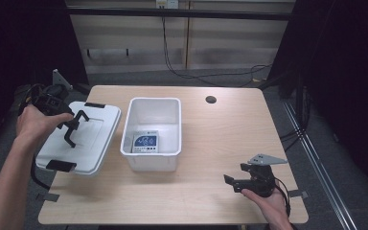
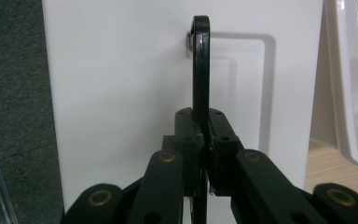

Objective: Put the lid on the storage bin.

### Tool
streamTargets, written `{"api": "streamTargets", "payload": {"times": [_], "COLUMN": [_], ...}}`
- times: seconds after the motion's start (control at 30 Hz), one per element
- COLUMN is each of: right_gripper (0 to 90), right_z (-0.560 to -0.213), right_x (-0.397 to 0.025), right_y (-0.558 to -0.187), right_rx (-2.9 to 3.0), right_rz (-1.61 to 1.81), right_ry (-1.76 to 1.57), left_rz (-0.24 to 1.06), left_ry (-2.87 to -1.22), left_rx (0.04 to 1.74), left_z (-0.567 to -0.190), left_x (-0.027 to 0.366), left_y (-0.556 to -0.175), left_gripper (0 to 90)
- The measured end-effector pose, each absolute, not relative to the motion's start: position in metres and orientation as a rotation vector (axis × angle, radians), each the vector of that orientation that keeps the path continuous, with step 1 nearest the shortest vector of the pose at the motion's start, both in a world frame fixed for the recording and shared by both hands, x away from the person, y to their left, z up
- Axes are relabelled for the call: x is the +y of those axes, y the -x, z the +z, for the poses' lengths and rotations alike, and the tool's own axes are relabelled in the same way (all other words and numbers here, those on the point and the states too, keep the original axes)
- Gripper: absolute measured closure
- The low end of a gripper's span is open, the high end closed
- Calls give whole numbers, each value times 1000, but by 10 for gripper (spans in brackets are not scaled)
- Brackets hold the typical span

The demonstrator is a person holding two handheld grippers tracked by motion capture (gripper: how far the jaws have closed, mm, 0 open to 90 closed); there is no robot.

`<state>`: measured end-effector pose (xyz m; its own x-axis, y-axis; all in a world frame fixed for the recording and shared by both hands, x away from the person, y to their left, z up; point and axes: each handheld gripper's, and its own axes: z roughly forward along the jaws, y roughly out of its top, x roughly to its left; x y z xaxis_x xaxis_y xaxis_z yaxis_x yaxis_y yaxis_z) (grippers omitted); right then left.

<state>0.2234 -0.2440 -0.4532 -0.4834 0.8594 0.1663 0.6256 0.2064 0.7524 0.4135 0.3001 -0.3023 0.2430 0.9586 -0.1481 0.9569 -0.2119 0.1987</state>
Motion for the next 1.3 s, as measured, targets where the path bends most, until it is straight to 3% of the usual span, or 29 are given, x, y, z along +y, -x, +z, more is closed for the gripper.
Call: {"api": "streamTargets", "payload": {"times": [0.67, 1.3], "right_gripper": [186, 181], "right_z": [-454, -454], "right_x": [-243, -244], "right_y": [-224, -224], "right_rx": [2213, 2210], "right_rz": [1143, 1150], "right_ry": [-1409, -1420], "left_rz": [30, 7], "left_ry": [-2272, -2274], "left_rx": [1740, 1700], "left_z": [-272, -264], "left_x": [280, 216], "left_y": [-414, -416], "left_gripper": [850, 850]}}
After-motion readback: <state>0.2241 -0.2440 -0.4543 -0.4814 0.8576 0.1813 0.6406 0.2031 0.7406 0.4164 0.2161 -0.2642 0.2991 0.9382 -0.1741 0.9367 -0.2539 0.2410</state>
